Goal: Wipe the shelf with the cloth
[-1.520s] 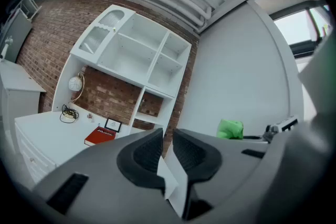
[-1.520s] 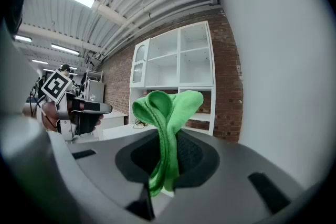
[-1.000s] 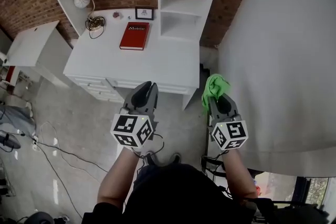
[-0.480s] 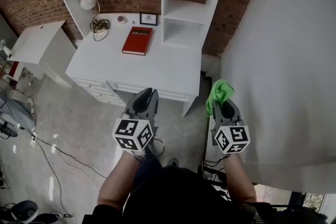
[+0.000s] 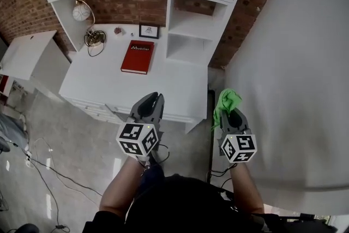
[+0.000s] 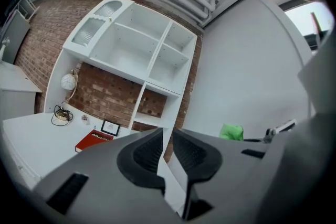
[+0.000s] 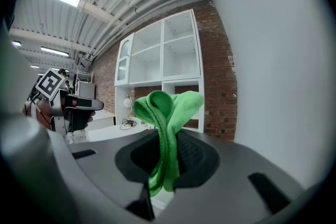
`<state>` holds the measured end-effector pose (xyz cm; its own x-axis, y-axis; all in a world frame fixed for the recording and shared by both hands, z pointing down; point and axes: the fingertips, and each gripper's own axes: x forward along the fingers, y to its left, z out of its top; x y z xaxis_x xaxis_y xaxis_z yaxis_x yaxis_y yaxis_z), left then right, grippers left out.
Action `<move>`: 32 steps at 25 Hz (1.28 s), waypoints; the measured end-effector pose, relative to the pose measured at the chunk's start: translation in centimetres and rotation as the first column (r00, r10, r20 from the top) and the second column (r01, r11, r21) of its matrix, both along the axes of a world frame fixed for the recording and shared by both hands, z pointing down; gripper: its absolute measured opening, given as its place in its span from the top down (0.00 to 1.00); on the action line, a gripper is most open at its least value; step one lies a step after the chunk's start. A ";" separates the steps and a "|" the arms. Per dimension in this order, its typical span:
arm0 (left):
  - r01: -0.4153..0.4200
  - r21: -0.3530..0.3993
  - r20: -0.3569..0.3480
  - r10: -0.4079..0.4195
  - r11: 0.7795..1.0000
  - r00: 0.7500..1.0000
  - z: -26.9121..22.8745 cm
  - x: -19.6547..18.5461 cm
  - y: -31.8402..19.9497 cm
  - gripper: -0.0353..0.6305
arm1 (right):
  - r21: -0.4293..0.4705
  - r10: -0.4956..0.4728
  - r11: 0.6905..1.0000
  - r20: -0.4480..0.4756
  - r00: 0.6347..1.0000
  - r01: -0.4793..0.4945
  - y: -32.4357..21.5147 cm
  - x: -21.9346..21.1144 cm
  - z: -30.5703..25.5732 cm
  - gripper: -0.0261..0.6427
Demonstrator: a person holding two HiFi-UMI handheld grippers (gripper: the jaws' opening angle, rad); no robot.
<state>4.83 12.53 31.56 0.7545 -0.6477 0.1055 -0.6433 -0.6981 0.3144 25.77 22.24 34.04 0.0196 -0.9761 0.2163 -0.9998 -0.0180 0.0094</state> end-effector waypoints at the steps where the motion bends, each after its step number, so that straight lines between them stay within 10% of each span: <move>1: -0.010 0.000 -0.004 0.010 1.000 1.000 -0.1 0.1 -1.2 0.86 | -0.003 0.011 1.000 -0.007 1.000 -0.011 -1.1 0.1 -0.2 0.88; 15: -0.050 -0.081 0.010 0.051 0.995 0.999 3.7 -2.4 -13.8 0.86 | -0.092 0.059 0.994 -0.056 0.997 -0.064 -14.3 -2.3 1.3 0.88; 32: 0.071 -0.107 0.084 -0.062 0.992 0.995 5.7 2.9 -19.8 0.86 | -0.230 -0.190 0.956 -0.014 0.982 0.182 -24.2 -0.6 8.4 0.88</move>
